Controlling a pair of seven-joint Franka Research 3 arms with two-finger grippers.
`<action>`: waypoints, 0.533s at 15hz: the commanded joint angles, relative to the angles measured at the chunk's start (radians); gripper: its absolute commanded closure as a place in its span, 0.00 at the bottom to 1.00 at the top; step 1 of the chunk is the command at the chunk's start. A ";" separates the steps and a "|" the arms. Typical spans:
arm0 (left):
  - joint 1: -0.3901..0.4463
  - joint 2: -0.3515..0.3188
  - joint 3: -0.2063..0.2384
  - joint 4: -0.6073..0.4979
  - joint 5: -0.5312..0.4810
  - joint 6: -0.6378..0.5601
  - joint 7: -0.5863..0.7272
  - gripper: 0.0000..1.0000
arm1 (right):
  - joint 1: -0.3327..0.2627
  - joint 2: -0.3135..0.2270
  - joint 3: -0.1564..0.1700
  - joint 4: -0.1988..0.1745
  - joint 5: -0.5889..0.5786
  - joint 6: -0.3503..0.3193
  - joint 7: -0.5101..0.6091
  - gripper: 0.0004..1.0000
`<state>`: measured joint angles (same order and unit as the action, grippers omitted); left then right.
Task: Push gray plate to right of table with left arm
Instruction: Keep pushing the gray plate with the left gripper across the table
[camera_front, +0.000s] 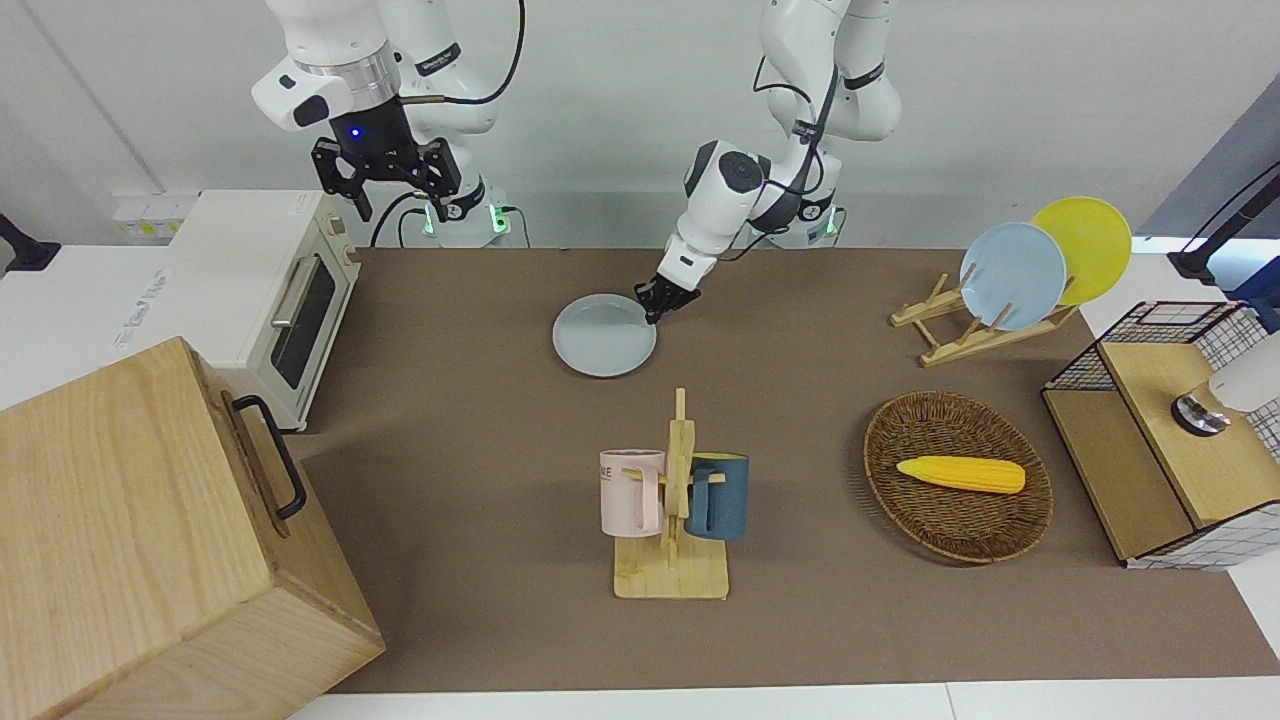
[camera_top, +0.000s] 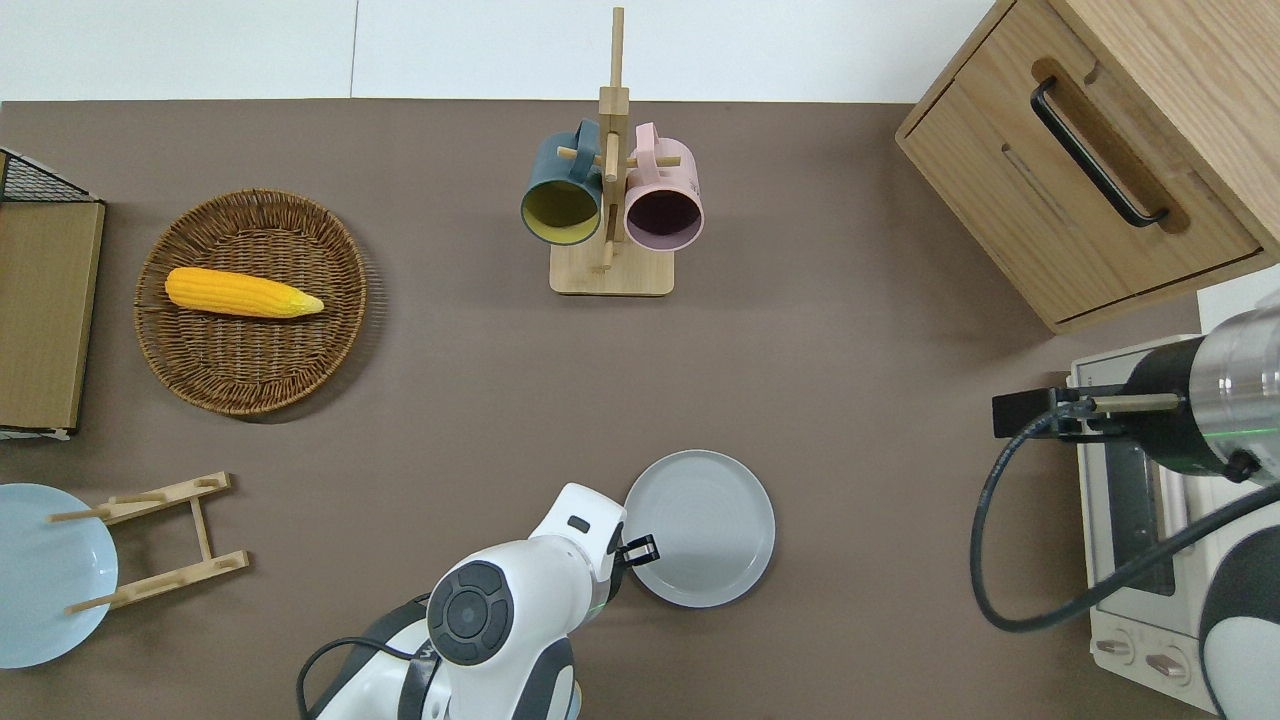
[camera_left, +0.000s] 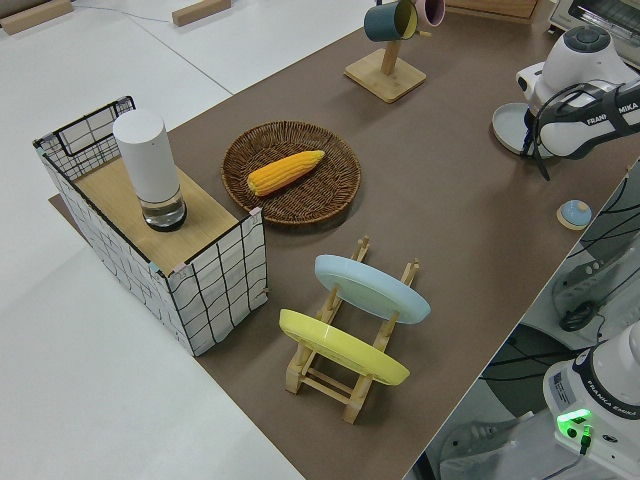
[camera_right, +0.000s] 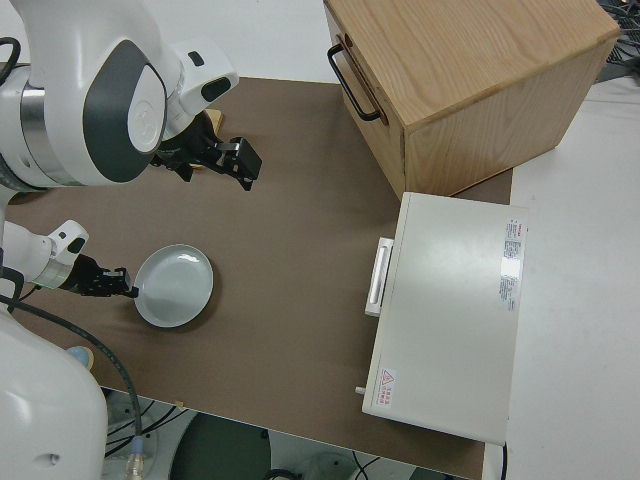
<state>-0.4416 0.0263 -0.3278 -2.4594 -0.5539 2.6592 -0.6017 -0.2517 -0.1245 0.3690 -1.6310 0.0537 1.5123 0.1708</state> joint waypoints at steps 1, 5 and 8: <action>-0.051 0.092 0.007 0.068 -0.021 0.031 -0.058 1.00 | -0.024 -0.027 0.014 -0.027 0.021 0.000 0.012 0.00; -0.072 0.100 0.009 0.083 -0.021 0.031 -0.064 1.00 | -0.024 -0.027 0.014 -0.027 0.021 -0.001 0.010 0.00; -0.132 0.110 0.047 0.097 -0.021 0.031 -0.082 1.00 | -0.024 -0.027 0.014 -0.027 0.021 0.000 0.010 0.00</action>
<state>-0.4962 0.0904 -0.3254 -2.3884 -0.5542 2.6735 -0.6596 -0.2517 -0.1245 0.3690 -1.6310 0.0537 1.5123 0.1708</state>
